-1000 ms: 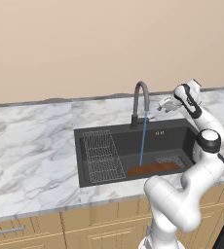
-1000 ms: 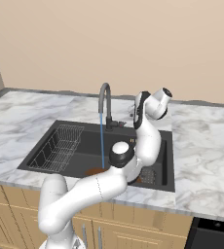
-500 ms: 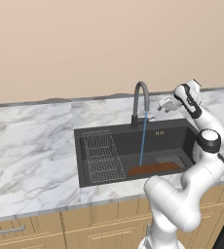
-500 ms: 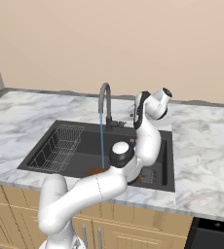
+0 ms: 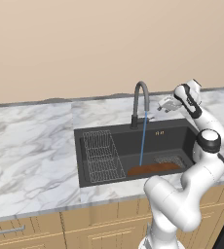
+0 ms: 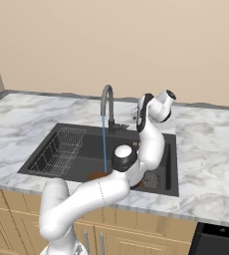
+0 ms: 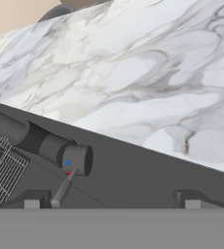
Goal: Turn on the sink faucet with hot water and rinse the cutting board for ten seconds, then turn off the faucet. Push the cutting board to reach the water if necessary.
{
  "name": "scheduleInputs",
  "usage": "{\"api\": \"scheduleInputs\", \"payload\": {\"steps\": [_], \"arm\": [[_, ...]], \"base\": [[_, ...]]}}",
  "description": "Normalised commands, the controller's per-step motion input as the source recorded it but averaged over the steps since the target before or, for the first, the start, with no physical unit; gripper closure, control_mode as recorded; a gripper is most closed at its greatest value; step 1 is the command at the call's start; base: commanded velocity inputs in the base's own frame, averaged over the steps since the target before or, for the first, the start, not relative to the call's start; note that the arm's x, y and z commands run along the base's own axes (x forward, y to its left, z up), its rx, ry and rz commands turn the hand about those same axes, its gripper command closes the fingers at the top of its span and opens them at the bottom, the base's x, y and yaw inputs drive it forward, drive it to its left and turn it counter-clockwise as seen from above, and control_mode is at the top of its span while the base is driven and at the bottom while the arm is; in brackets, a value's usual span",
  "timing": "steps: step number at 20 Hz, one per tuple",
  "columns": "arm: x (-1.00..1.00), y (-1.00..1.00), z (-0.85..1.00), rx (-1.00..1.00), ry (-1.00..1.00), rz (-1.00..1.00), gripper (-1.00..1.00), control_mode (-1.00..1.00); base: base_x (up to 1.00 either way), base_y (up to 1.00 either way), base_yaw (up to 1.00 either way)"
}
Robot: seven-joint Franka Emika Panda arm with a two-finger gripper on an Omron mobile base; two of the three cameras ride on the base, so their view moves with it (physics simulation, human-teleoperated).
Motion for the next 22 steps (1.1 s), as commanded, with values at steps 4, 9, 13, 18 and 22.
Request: {"api": "scheduleInputs", "payload": {"steps": [4, 9, 13, 18, 22], "arm": [[0.0, 0.0, 0.0, 0.0, 0.0, 0.0, -1.0, -1.0], [0.0, 0.0, 0.0, 0.0, 0.0, 0.0, -1.0, -1.0], [0.0, 0.0, 0.0, 0.0, 0.0, 0.0, -1.0, -1.0], [0.0, 0.0, 0.0, 0.0, 0.0, 0.0, -1.0, -1.0], [0.0, 0.0, 0.0, 0.0, 0.0, 0.0, -1.0, -1.0]], "base": [[0.0, 0.0, 0.0], [0.0, 0.0, 0.0], [0.0, 0.0, 0.0], [0.0, 0.0, 0.0], [0.0, 0.0, 0.0]]}}
